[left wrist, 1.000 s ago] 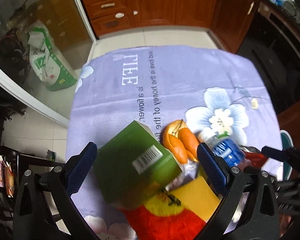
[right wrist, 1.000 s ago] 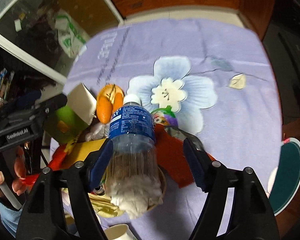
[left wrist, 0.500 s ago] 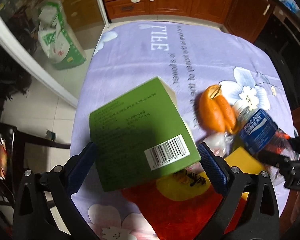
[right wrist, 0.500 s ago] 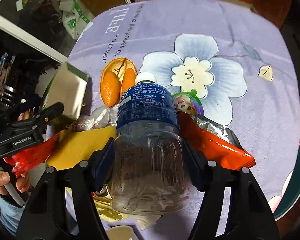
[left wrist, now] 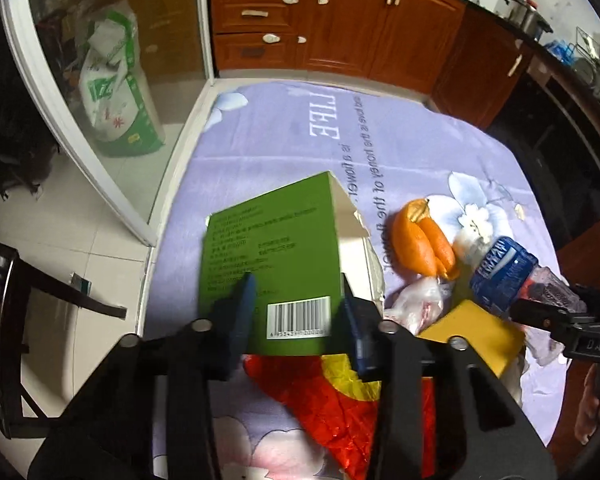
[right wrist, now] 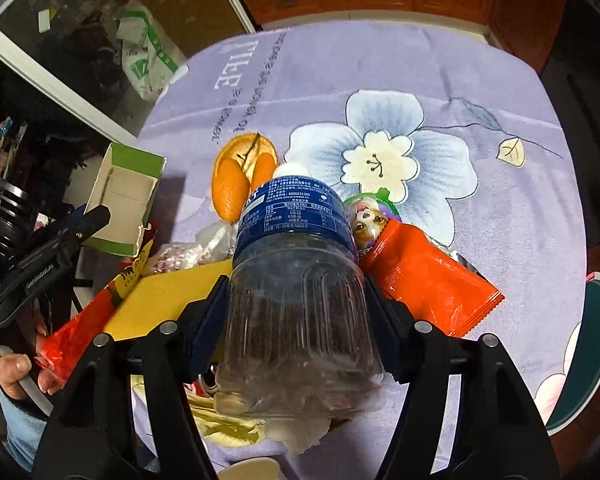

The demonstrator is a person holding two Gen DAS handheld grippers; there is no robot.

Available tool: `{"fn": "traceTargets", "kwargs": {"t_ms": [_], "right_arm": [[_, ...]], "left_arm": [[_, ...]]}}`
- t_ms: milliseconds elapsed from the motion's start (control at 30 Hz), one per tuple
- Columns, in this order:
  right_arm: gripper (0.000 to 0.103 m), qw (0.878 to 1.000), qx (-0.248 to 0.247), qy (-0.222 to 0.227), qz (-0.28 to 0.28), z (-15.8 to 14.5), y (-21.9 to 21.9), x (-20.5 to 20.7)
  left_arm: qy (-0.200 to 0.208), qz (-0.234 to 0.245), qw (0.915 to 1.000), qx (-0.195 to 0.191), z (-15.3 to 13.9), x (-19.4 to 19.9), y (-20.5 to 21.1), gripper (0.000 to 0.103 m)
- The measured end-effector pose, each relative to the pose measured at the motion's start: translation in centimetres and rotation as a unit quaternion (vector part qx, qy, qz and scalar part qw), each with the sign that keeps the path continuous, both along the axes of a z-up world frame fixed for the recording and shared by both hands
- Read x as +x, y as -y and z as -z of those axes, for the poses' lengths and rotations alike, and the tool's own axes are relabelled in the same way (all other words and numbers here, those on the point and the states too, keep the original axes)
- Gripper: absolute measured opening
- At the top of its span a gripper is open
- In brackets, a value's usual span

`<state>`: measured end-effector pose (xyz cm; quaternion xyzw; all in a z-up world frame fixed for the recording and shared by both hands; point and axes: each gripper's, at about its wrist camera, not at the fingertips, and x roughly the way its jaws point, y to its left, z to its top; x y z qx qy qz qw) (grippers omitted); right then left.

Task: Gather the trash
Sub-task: 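Grasp the clear plastic bottle with the right tool while the left tool grasps the green snack box, then carry the bottle and green box to the teal bin and release both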

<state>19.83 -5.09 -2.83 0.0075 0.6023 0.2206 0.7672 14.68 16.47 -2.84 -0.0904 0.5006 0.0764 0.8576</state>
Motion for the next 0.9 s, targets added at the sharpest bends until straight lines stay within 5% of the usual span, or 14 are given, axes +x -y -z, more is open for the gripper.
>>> {"fn": "traceTargets", "kwargs": {"t_ms": [300,367,400,733,900], "right_arm": [[0.063,1.000,-0.019,0.020,-0.007,-0.7,0.2,-0.9],[0.062,1.000,-0.016,0.024,-0.004,-0.6,0.3,-1.1],[0.062,1.000,-0.013,0.026,-0.003,-0.8,0.3,-1.2],[0.062,0.996,0.060,0.059,0.036,-5.0,3.8,-2.5],[0.062,0.990,0.089,0.081,0.072,-7.4,8.2,-3.7]], "left_arm": [[-0.036,-0.028,0.9980,0.043,1.1,-2.1,-1.2,0.030],[-0.037,-0.037,0.9977,0.043,1.3,-2.6,-1.7,0.004],[-0.037,-0.037,0.9985,0.014,1.3,-2.8,-2.1,0.003],[0.048,-0.001,0.9981,0.038,-4.8,-4.6,1.9,0.001],[0.094,0.080,0.9920,0.025,-8.6,-4.9,8.8,0.001]]}}
